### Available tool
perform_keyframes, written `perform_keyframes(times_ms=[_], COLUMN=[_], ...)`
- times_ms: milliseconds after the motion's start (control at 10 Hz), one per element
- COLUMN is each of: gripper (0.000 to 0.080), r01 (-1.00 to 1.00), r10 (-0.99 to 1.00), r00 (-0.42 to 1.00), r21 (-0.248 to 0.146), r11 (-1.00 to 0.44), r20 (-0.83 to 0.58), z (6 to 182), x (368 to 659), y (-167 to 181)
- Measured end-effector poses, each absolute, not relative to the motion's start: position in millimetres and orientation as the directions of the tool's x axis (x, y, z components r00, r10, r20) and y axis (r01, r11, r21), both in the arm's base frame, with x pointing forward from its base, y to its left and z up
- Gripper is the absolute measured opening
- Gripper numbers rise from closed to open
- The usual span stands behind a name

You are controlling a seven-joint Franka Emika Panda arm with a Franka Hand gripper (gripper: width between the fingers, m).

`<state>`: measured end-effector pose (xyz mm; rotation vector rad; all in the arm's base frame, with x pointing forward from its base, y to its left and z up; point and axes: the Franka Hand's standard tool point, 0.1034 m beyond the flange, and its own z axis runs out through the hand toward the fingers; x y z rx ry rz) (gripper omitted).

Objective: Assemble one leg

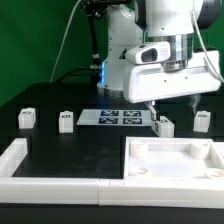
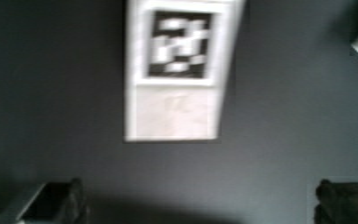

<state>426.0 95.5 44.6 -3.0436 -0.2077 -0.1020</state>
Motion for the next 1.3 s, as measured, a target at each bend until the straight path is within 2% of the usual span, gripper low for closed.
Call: perform_keyframes(times_ms=[100,200,300,500,900,1000,1100,1300], gripper=[0.0649,0.0649,0.0649,0.0649,0.0649,0.0649,0.0649,0.0649], r01=[-0.031,-0.091,-0.238,-0.363,-0.322,-0.29,-0.28,-0.282], r10=[-0.037,-0.097,-0.243,-0.367,-0.318,-0.27,-0.241,-0.223], r00=[0.998,0.994,0.97,0.93,0.947,0.946,0.925,0.874], r21=[-0.102,-0.109,-0.122,-0.133,-0.117,-0.096,-0.097,-0.075], r11=[-0.994,-0.99,-0.964,-0.922,-0.939,-0.952,-0.955,-0.957], r20=[0.052,0.044,0.022,0.003,-0.054,-0.181,-0.292,-0.431], z=[43.9,43.8,43.8,45.4,43.2,42.3,43.0,37.7], x=[422.4,420.2,417.5,414.2,411.5,405.3,411.5,394.9], y=[105.1,113.0,121.9,143.2,140.8,135.4,128.9,135.2])
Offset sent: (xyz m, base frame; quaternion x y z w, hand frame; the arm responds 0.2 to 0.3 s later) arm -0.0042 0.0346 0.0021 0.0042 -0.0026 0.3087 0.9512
